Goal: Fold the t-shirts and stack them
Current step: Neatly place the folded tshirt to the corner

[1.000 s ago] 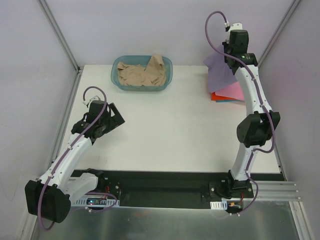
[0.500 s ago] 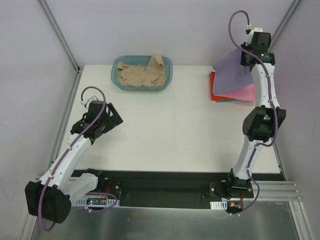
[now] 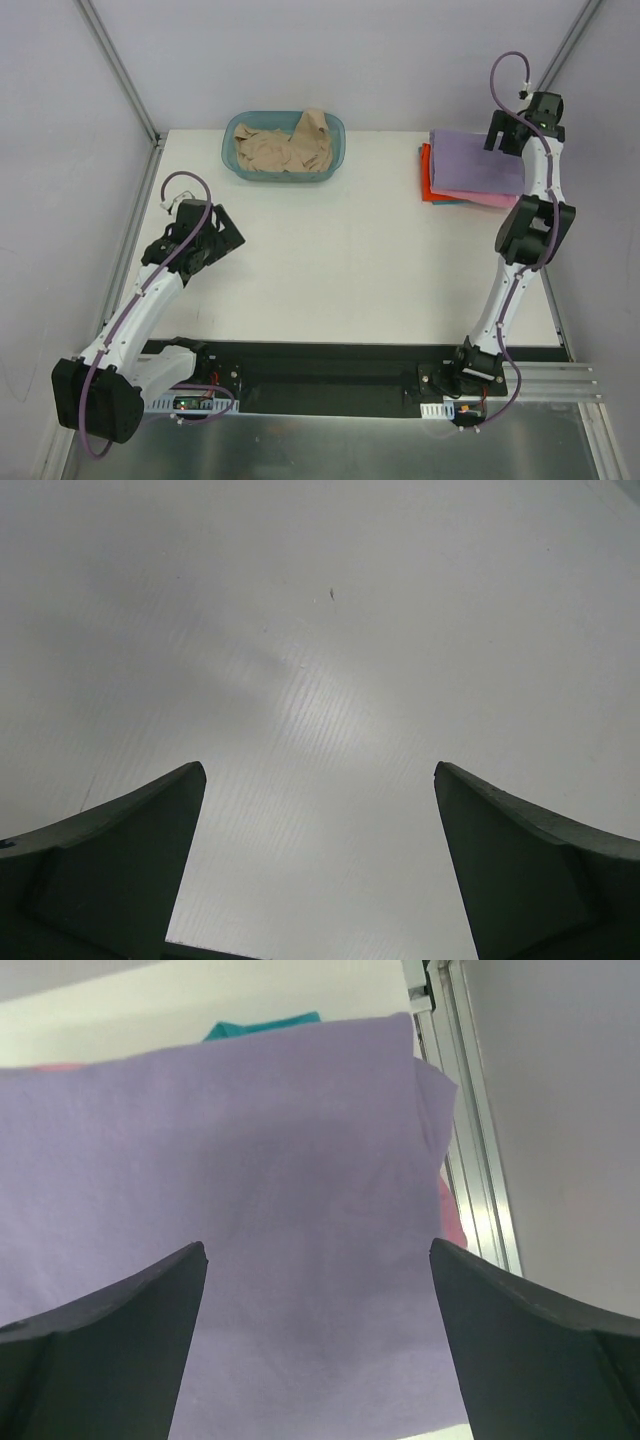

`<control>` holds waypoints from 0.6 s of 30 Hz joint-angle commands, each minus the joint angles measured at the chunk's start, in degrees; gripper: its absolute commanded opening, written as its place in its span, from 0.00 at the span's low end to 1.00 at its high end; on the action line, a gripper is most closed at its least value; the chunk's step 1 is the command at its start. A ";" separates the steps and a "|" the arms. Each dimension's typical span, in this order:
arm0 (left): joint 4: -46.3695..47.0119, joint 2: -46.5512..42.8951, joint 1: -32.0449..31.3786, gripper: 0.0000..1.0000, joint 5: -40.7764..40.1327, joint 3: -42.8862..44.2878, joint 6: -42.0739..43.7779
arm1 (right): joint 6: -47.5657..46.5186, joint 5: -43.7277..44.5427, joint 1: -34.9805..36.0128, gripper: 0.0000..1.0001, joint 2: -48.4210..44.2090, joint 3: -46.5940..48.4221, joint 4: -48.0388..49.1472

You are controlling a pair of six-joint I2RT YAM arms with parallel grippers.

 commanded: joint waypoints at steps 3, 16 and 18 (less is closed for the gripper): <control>-0.94 -1.22 0.52 0.99 3.34 2.39 0.74 | 5.36 -7.01 -0.73 0.97 -11.96 -3.22 4.89; 0.11 -4.47 0.52 0.99 12.29 -0.60 1.97 | 14.75 -3.34 11.73 0.97 -55.94 -53.93 20.05; 3.34 -6.13 0.52 0.99 15.10 -2.53 3.20 | 17.91 -3.15 13.76 0.97 -62.31 -63.38 23.68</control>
